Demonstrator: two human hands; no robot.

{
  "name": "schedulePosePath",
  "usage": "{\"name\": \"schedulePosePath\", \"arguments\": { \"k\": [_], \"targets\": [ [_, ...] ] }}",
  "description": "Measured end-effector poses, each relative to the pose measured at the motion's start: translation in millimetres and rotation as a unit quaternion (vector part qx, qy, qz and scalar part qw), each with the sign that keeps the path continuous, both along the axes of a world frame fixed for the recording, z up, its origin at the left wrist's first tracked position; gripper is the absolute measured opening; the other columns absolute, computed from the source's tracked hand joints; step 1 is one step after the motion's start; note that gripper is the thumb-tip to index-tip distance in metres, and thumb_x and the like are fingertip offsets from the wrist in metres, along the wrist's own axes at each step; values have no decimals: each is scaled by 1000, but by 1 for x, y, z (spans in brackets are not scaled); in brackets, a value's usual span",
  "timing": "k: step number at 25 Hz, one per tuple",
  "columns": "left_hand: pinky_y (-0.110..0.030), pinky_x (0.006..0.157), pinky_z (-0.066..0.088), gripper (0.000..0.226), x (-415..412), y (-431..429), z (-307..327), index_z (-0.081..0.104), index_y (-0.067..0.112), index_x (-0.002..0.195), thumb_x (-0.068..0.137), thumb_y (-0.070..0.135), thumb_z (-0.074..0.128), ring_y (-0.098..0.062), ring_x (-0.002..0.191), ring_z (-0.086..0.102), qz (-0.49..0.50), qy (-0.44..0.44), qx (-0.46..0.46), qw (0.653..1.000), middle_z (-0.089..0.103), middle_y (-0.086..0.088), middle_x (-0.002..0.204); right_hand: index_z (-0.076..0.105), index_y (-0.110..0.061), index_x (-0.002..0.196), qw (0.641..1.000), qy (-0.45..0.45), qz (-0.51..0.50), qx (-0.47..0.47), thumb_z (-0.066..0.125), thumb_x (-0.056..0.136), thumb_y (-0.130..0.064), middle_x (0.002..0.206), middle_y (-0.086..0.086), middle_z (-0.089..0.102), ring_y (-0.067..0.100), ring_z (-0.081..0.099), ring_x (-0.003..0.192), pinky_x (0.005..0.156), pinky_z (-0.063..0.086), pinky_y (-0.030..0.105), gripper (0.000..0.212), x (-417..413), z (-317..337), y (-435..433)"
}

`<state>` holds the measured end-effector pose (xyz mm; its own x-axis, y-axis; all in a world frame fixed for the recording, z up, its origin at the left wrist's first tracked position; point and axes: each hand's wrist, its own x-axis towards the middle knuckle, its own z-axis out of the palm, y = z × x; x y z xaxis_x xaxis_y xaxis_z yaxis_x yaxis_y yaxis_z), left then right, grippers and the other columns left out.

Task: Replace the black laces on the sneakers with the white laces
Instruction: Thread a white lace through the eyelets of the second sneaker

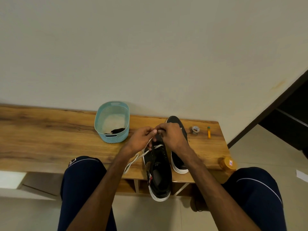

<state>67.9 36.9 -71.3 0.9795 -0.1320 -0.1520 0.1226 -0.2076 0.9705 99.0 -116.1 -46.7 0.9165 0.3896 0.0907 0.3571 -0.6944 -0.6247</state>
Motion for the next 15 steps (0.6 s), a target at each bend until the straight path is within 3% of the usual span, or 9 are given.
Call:
{"name": "schedulePosePath", "arguments": {
  "k": [2, 4, 7, 10, 13, 15],
  "targets": [
    [-23, 52, 43, 17, 3, 1, -7, 70, 17, 101, 101, 23, 54, -9, 57, 53, 30, 1, 36, 999, 65, -1, 74, 67, -17, 106, 999, 4, -41, 22, 66, 93, -10, 91, 6, 73, 13, 67, 80, 70, 56, 31, 14, -1, -2, -4],
    [-24, 62, 43, 16, 7, 2, -15, 72, 17, 94, 98, 25, 59, -7, 66, 57, 66, -12, 101, 993, 68, 1, 76, 60, -19, 105, 996, 27, -85, 22, 69, 92, -26, 86, 1, 71, 11, 64, 75, 66, 54, 29, 17, -5, -8, -6],
    [-30, 78, 48, 14, 10, 0, -26, 73, 20, 96, 95, 29, 62, -8, 86, 62, 105, -17, 205, 973, 71, 4, 93, 61, -18, 112, 985, 140, -54, -87, 69, 90, -38, 100, 0, 68, 17, 65, 93, 82, 53, 32, 32, -16, -29, -8],
    [-25, 78, 44, 17, 7, -9, -31, 73, 20, 102, 95, 31, 63, -6, 93, 60, 97, -32, 299, 949, 71, 6, 103, 62, -12, 116, 976, 170, -49, -128, 67, 92, -32, 110, 7, 62, 23, 62, 100, 84, 49, 33, 32, -29, -52, -13],
    [-28, 77, 51, 17, 4, -22, -35, 74, 22, 102, 92, 32, 65, -9, 92, 65, 74, -51, 344, 935, 73, 5, 103, 64, -3, 92, 977, 151, -75, -131, 50, 98, -19, 93, 15, 62, 27, 60, 82, 67, 42, 32, 22, -29, -62, -21],
    [-31, 78, 55, 17, 2, -29, -40, 73, 23, 105, 93, 31, 63, -11, 91, 65, 46, -58, 382, 921, 71, 3, 106, 60, -2, 88, 975, 160, -86, -126, 44, 99, -14, 90, 16, 62, 26, 56, 79, 65, 36, 31, 23, -28, -66, -25]
  ]
}}
